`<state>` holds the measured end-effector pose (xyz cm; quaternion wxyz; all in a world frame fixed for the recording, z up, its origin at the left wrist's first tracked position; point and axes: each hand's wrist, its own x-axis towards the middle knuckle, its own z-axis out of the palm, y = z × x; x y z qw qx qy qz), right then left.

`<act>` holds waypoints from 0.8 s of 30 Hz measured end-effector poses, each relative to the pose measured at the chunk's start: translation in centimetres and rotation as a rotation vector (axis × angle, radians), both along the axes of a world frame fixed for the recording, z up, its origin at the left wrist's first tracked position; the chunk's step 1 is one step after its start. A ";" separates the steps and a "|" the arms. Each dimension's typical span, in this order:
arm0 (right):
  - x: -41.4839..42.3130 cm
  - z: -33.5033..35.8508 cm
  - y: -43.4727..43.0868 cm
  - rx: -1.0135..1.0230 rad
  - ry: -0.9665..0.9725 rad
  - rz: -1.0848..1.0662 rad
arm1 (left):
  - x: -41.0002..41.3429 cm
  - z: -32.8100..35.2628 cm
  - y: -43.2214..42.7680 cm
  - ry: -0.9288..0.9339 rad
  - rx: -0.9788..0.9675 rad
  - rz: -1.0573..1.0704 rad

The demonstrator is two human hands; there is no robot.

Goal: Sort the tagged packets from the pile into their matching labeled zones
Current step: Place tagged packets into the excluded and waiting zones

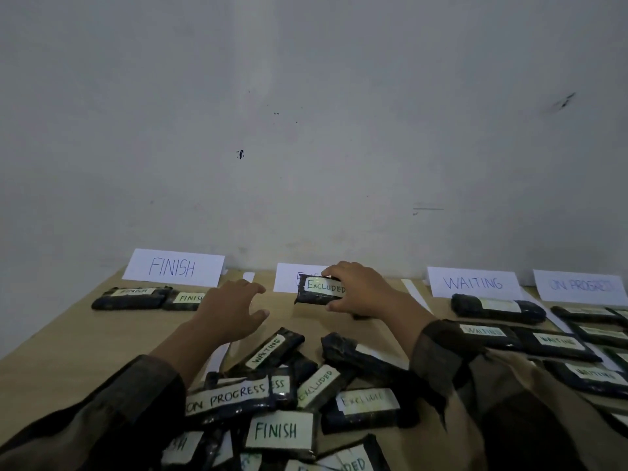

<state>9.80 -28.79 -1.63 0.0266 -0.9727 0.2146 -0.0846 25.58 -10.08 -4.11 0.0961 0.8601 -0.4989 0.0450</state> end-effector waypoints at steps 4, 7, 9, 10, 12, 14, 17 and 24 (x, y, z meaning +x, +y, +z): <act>2.0 -1.1 -0.9 0.028 0.075 0.007 | 1.2 -0.8 -0.3 0.028 0.030 0.014; 3.0 -1.7 -1.0 0.053 0.138 0.008 | 1.7 -1.3 -0.5 0.041 0.055 0.010; 3.4 -2.1 -1.1 0.091 0.160 0.003 | 1.9 -1.5 -0.5 0.061 0.069 -0.006; 3.5 -2.3 -1.0 0.108 0.172 -0.001 | 1.9 -1.7 -0.6 0.072 0.074 -0.016; 3.6 -2.6 -0.9 0.114 0.206 -0.003 | 1.9 -1.8 -0.5 0.089 0.078 -0.030; 3.6 -2.8 -0.8 0.108 0.228 -0.002 | 1.9 -1.8 -0.5 0.099 0.078 -0.038; 3.2 -2.4 -0.5 0.117 0.228 -0.009 | 1.8 -1.5 -0.2 0.095 0.074 -0.044; -0.1 0.9 1.3 0.132 0.042 0.043 | 0.9 0.2 1.3 0.129 -0.009 -0.071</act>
